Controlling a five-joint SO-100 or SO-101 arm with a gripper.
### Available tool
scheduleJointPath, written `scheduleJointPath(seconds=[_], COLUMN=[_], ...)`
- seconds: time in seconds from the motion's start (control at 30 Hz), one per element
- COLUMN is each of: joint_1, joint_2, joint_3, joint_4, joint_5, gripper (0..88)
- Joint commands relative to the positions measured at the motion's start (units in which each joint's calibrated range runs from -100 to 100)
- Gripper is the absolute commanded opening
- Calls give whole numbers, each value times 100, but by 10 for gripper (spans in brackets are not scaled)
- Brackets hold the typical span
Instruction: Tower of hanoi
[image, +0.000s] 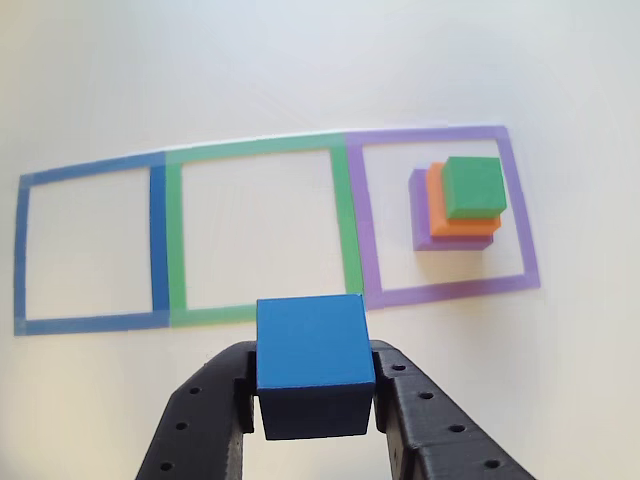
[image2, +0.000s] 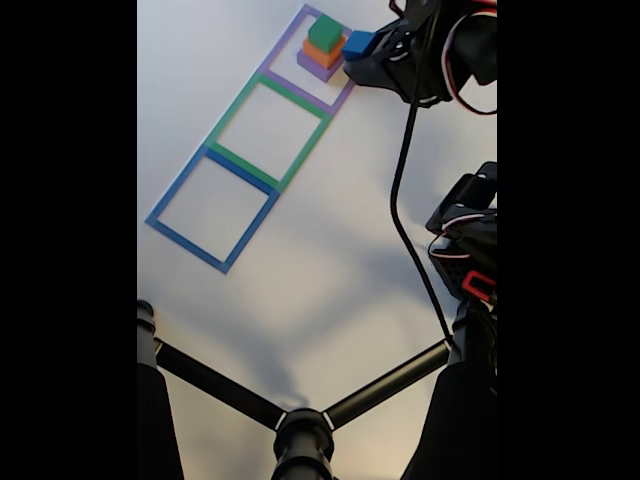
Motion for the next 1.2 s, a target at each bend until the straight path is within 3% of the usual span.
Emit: scheduleJointPath(seconds=[0.0,0.23,0.63,0.9,1.17], joint_1=[117,-28,-241,-363,-493], joint_2=[-572,-988,-251,1415,3178], joint_3=[1539,3974,7200,8063,7927], joint_4=[-1115,-3357,-8553,-11564,-13272], joint_5=[0,0,0,0,0], gripper=[39,40,40,40,40])
